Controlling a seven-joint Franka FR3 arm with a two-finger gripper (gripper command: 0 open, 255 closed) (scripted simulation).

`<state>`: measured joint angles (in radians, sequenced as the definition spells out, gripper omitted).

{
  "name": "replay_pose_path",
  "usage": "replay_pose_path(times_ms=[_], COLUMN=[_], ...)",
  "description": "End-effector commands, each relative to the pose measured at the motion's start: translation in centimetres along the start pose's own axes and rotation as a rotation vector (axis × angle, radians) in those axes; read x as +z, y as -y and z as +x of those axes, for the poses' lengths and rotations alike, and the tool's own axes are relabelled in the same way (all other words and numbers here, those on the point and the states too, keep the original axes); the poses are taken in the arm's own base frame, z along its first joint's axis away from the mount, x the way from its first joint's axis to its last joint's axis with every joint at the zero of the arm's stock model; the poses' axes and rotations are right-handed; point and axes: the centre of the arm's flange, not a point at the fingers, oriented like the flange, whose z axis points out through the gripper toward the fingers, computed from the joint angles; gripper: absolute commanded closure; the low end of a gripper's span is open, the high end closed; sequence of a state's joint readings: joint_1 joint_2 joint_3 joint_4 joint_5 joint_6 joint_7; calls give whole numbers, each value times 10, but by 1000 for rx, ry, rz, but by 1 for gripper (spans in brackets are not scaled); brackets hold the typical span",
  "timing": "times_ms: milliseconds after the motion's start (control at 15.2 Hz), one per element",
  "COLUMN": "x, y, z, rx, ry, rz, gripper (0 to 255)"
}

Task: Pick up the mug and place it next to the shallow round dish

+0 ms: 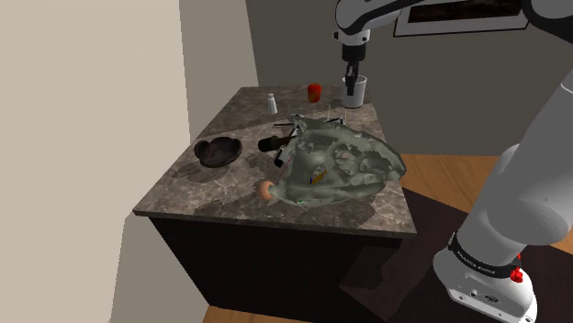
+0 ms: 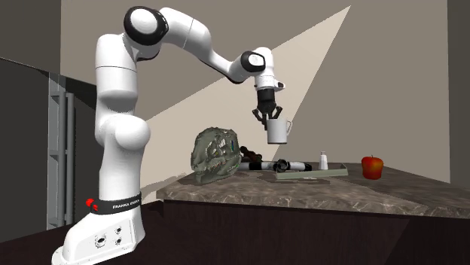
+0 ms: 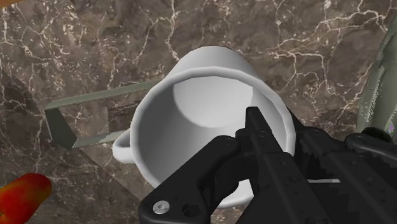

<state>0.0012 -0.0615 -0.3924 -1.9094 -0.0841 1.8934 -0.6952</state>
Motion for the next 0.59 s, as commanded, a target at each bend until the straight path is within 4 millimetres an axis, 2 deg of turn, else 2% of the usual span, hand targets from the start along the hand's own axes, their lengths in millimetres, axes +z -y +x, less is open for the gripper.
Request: replay_pose_path(times_ms=[0, 528], x=[-3, -9], y=[19, 90], z=[18, 96], rx=[1, 1], ry=[0, 0], rz=[0, 0], gripper=[255, 255])
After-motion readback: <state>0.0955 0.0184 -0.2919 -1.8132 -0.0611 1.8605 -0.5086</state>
